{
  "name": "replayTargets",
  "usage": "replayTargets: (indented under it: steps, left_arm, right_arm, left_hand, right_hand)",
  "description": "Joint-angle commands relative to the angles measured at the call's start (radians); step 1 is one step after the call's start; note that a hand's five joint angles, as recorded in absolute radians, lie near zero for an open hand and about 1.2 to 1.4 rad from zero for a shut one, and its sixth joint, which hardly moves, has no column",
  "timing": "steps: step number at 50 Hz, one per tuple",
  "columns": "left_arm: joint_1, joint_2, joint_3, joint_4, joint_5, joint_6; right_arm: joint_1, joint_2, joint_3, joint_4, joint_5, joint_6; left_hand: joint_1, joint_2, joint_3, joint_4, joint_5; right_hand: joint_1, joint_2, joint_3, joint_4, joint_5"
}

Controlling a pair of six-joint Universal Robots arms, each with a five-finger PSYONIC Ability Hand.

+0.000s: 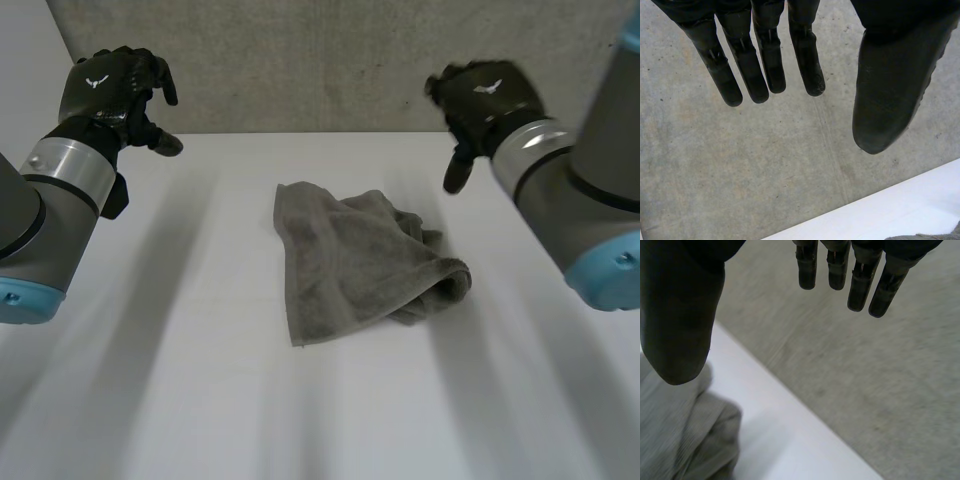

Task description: Fold the towel.

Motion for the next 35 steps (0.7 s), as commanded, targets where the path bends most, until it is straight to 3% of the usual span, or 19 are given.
replayTargets:
  steps: [1,8,23,35]
  left_arm:
    - [-0.006,0.0,0.005,-0.005,0.002,0.0]
    - [-0.015,0.0,0.017,-0.049,0.004,0.003]
    - [-0.018,-0.006,0.087,-0.215,0.001,-0.002]
    - [-0.019,0.002,0.092,-0.228,0.001,0.0]
  right_arm:
    - [-0.082,-0.127,0.153,-0.132,-0.002,0.158]
    - [-0.137,-0.132,0.142,-0.136,0.008,0.284]
    - [-0.148,-0.124,0.086,-0.017,0.006,0.287]
    - [-0.167,-0.121,0.066,0.01,-0.003,0.278]
  left_hand:
    - [-0.122,-0.14,-0.142,-0.143,-0.112]
    - [-0.27,-0.287,-0.289,-0.29,-0.259]
    - [-0.402,-0.419,-0.421,-0.422,-0.391]
    - [-0.402,-0.419,-0.421,-0.422,-0.391]
  right_hand:
    - [-0.064,-0.072,-0.071,-0.077,-0.07]
    - [-0.064,-0.072,-0.071,-0.077,-0.07]
    - [-0.064,-0.072,-0.071,-0.077,-0.07]
    - [-0.064,-0.072,-0.071,-0.077,-0.07]
